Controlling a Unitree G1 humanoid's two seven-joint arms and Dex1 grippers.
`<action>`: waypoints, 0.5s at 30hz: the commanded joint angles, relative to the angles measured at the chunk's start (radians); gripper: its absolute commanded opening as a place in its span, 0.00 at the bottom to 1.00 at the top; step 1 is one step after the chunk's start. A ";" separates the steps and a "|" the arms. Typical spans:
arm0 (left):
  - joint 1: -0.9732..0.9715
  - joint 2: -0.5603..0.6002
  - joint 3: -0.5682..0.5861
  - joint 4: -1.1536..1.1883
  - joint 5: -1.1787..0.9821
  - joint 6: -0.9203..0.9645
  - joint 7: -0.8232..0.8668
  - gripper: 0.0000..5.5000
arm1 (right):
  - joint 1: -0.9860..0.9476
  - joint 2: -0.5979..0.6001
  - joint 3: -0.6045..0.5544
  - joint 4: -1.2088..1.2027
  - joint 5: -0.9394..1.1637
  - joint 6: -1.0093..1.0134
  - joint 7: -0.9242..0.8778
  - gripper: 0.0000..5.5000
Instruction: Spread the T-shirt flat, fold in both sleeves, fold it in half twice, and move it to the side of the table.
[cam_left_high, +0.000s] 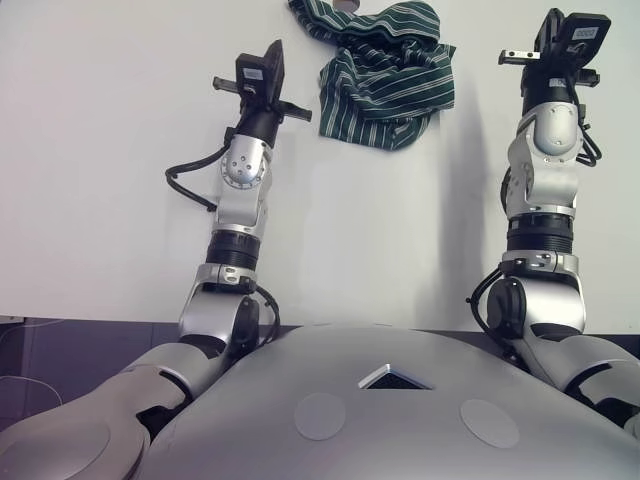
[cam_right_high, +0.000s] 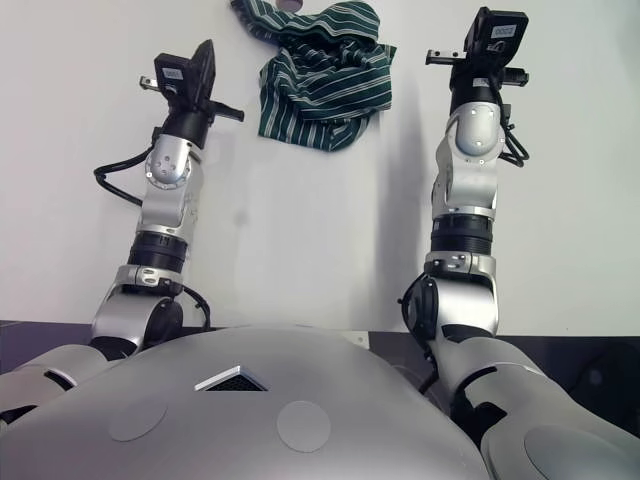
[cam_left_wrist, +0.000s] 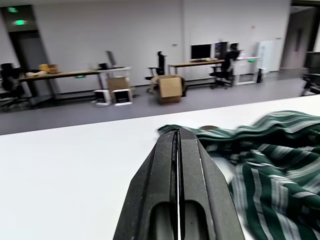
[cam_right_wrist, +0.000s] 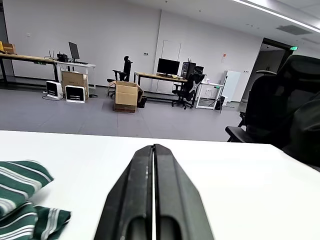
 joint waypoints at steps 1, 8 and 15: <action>0.009 0.028 -0.126 -0.062 -0.055 0.108 -0.272 0.04 | 0.023 0.003 -0.016 -0.008 -0.001 0.003 -0.021 0.00; -0.060 0.120 -0.360 -0.195 0.035 0.372 -0.557 0.23 | 0.009 0.023 -0.031 0.026 0.011 0.001 -0.048 0.00; -0.214 0.092 -0.488 -0.089 0.156 0.575 -0.602 0.26 | -0.002 0.040 -0.058 0.074 0.030 0.005 -0.063 0.00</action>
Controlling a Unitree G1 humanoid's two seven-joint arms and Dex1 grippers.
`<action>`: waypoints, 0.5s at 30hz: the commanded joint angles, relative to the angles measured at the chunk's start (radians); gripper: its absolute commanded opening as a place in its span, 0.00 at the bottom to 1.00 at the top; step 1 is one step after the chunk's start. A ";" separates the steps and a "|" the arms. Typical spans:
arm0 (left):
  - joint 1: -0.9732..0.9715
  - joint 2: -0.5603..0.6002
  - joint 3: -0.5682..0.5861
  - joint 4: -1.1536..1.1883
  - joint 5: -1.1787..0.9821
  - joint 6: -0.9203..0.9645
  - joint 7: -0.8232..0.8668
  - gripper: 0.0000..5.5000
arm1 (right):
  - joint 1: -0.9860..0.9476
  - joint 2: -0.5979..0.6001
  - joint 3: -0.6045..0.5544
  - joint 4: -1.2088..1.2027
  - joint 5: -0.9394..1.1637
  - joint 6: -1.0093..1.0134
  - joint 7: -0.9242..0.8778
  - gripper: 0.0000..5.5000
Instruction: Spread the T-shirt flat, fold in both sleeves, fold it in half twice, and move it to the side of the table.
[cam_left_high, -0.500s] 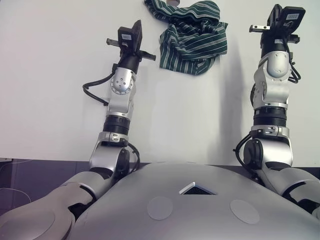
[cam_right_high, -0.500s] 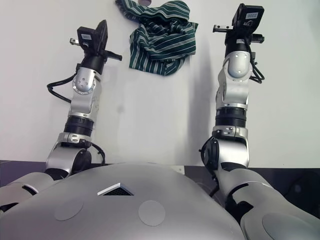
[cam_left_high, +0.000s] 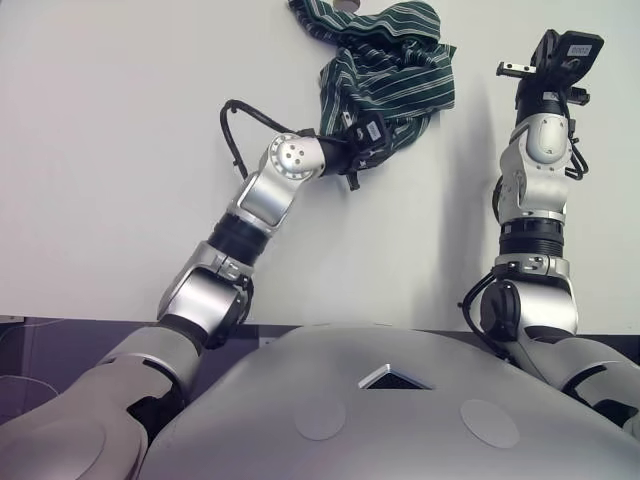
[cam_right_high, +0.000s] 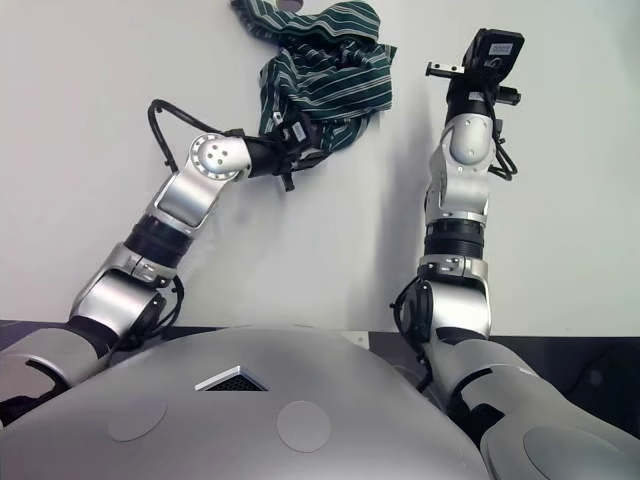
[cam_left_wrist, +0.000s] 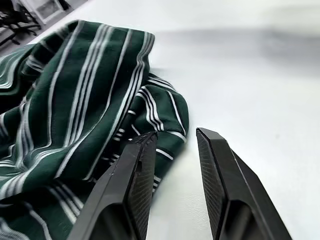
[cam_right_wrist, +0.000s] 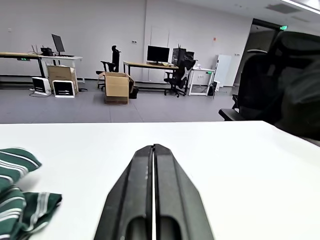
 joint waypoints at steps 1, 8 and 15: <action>-0.088 -0.032 -0.050 0.118 0.070 0.070 0.018 0.26 | -0.018 0.012 -0.016 0.031 0.020 0.009 -0.012 0.00; -0.033 0.024 -0.044 0.075 0.070 0.214 -0.016 0.10 | -0.017 0.011 -0.020 0.024 0.021 0.007 -0.018 0.00; 0.171 0.380 0.210 -0.185 -0.109 0.218 -0.219 0.00 | 0.005 -0.002 -0.028 0.006 0.018 0.007 -0.018 0.00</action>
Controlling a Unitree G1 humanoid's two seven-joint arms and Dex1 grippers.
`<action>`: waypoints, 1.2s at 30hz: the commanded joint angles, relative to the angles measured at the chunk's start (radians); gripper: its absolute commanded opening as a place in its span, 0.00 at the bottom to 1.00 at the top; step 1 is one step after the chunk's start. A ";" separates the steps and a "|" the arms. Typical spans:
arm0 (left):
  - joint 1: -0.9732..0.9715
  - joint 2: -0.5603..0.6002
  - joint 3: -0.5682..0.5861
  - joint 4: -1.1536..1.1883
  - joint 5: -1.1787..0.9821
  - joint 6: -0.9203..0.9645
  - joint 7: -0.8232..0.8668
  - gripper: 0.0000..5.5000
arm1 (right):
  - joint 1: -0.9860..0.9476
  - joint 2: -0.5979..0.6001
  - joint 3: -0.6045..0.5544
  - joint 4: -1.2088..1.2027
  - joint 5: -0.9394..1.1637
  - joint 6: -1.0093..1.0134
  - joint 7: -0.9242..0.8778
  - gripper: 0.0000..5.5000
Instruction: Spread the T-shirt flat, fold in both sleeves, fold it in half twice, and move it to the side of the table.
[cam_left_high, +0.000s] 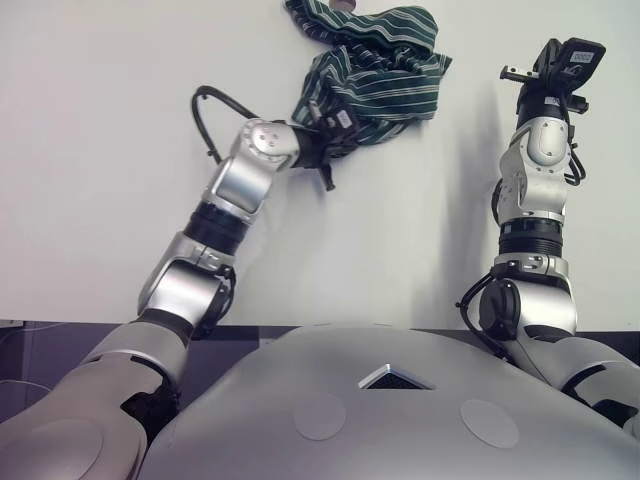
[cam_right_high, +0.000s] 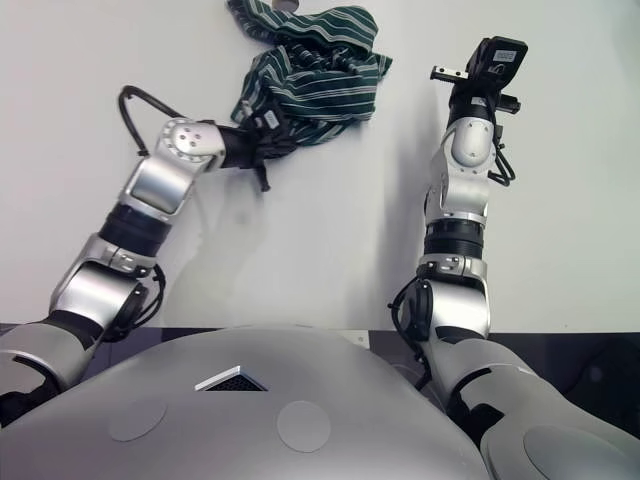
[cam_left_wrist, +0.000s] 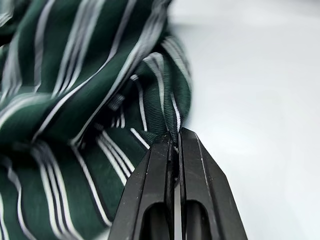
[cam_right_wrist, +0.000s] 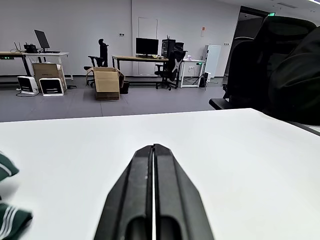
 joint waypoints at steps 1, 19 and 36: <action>0.156 0.247 0.132 -0.086 -0.065 0.011 -0.117 0.00 | 0.006 -0.006 -0.007 -0.007 0.003 0.007 -0.002 0.00; 0.161 0.265 0.050 -0.273 -0.072 -0.042 -0.096 0.15 | 0.008 -0.006 0.011 0.007 -0.010 0.016 0.023 0.00; 0.128 0.254 -0.089 -0.120 0.033 0.105 -0.053 0.07 | -0.007 0.006 0.006 0.025 -0.008 0.005 0.011 0.00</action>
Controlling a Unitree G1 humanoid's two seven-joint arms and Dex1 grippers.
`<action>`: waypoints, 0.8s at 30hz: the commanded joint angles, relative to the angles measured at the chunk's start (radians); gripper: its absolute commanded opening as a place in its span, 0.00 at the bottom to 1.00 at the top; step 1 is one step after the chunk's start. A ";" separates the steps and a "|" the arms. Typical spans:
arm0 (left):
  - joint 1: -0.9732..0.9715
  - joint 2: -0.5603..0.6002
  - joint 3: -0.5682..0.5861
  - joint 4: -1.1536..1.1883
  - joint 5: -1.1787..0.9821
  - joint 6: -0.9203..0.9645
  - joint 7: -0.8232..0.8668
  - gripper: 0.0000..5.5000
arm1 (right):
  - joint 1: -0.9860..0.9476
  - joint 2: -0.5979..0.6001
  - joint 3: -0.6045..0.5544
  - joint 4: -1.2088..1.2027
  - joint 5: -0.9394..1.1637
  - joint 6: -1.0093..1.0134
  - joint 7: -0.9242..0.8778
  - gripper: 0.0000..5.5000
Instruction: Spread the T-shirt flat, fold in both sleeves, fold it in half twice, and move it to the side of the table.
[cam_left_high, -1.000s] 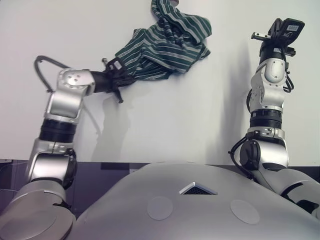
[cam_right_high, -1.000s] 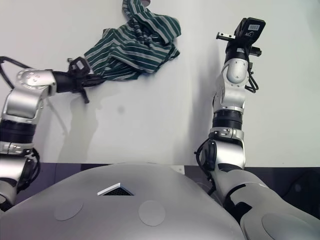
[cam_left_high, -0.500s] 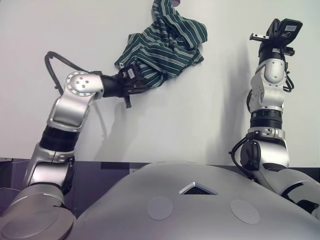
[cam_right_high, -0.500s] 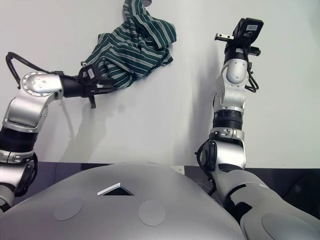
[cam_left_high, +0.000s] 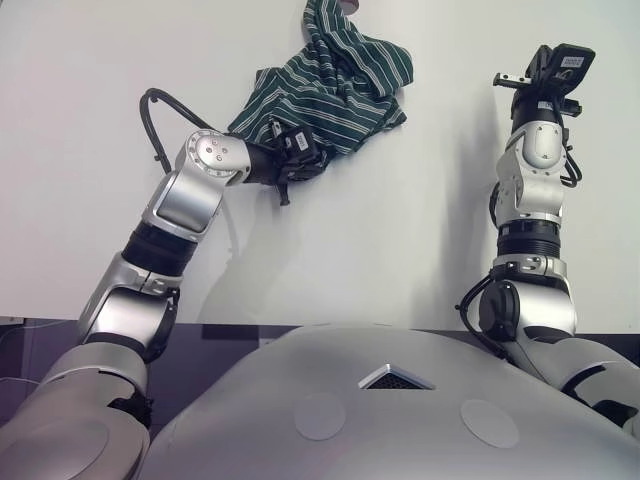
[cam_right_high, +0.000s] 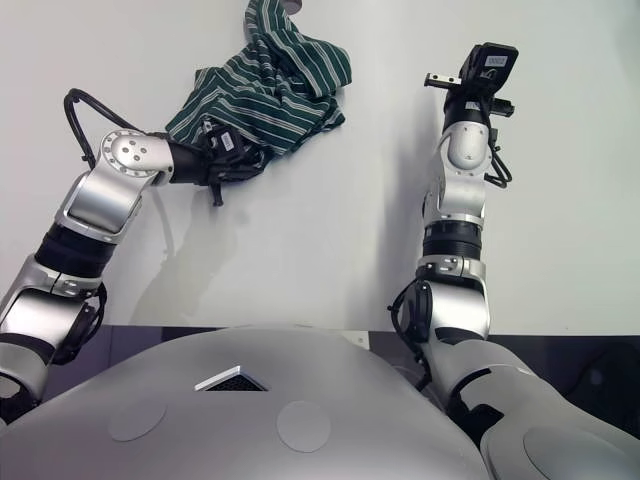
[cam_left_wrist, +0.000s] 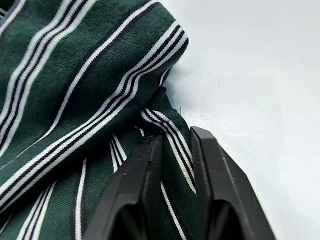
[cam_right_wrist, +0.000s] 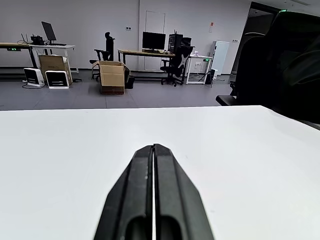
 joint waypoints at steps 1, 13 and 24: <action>0.072 0.070 -0.023 0.036 0.049 0.088 0.013 0.03 | -0.013 0.002 -0.003 0.000 0.007 0.002 -0.007 0.00; -0.017 -0.023 0.474 -0.250 -0.587 0.221 -0.060 0.01 | -0.095 -0.070 0.098 -0.096 0.039 -0.023 0.251 0.00; -0.186 -0.101 0.623 -0.219 -0.834 0.290 0.109 0.00 | 0.033 -0.280 0.248 -0.594 0.479 0.530 0.927 0.19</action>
